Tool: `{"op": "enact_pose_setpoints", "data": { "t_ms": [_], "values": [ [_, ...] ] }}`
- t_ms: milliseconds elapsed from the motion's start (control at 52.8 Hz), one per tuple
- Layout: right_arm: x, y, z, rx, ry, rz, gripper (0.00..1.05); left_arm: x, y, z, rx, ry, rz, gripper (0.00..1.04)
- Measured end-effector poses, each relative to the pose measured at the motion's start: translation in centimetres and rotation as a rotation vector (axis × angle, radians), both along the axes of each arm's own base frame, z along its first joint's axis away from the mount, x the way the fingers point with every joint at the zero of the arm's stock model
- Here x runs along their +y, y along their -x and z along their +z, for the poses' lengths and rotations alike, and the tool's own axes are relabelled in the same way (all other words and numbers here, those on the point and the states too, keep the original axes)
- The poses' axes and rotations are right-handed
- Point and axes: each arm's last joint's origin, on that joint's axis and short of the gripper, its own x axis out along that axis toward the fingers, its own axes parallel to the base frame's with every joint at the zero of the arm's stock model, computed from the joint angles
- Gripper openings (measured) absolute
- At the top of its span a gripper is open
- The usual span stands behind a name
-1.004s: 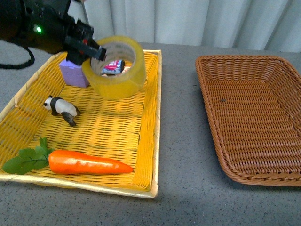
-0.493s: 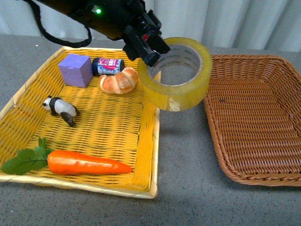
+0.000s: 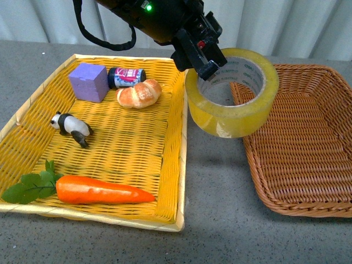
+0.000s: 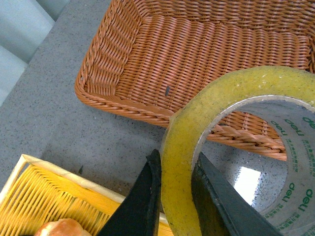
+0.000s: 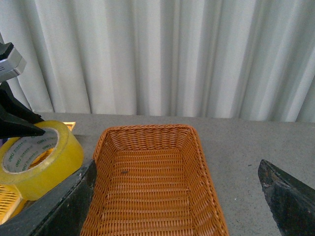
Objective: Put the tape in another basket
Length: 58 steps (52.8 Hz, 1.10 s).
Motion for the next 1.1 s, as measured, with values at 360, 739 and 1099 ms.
{"op": "enact_pose_setpoints", "data": {
  "t_ms": [360, 739, 1099],
  "values": [
    [0.4, -1.9, 0.6, 0.155, 0.143, -0.055, 0.96, 0.0, 0.0, 0.0, -0.011, -0.008, 0.001, 0.15],
    [3.9, -15.6, 3.7, 0.473, 0.047, 0.183, 0.96, 0.1, -0.1, 0.0, -0.014, -0.011, 0.003, 0.15],
    [8.8, -19.3, 2.1, 0.621, -0.045, 0.252, 0.96, 0.0, -0.1, 0.0, -0.014, -0.012, 0.002, 0.15]
  ]
}}
